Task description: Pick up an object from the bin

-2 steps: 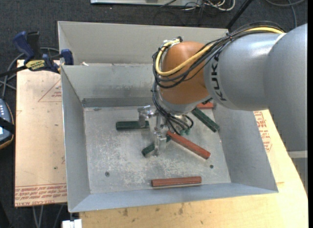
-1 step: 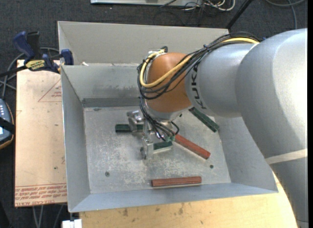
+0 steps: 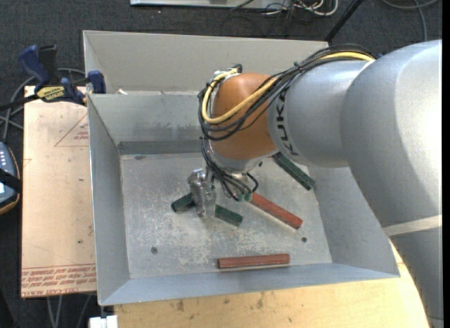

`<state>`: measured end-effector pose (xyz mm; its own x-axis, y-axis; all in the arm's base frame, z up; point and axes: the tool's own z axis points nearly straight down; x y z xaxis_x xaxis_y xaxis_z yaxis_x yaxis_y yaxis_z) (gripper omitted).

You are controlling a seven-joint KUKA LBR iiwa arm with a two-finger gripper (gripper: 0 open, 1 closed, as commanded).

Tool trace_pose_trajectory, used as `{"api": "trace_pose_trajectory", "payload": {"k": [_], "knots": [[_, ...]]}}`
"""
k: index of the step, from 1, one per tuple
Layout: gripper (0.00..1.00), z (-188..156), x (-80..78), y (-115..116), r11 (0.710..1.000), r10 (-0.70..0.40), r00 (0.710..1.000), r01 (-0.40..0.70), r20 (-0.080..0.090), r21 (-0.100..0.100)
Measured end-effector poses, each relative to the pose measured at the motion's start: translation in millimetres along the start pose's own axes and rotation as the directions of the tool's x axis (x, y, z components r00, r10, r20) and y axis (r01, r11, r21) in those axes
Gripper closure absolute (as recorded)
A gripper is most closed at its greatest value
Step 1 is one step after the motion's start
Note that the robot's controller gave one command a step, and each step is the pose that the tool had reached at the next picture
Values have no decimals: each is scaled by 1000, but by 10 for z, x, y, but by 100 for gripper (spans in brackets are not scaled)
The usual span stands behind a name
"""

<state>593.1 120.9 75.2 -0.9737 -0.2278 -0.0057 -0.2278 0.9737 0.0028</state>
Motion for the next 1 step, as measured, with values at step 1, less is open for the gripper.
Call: {"api": "trace_pose_trajectory", "payload": {"k": [1], "knots": [[0, 22, 4, -6, 1000, 1, 1000, -1, 3, 1]]}}
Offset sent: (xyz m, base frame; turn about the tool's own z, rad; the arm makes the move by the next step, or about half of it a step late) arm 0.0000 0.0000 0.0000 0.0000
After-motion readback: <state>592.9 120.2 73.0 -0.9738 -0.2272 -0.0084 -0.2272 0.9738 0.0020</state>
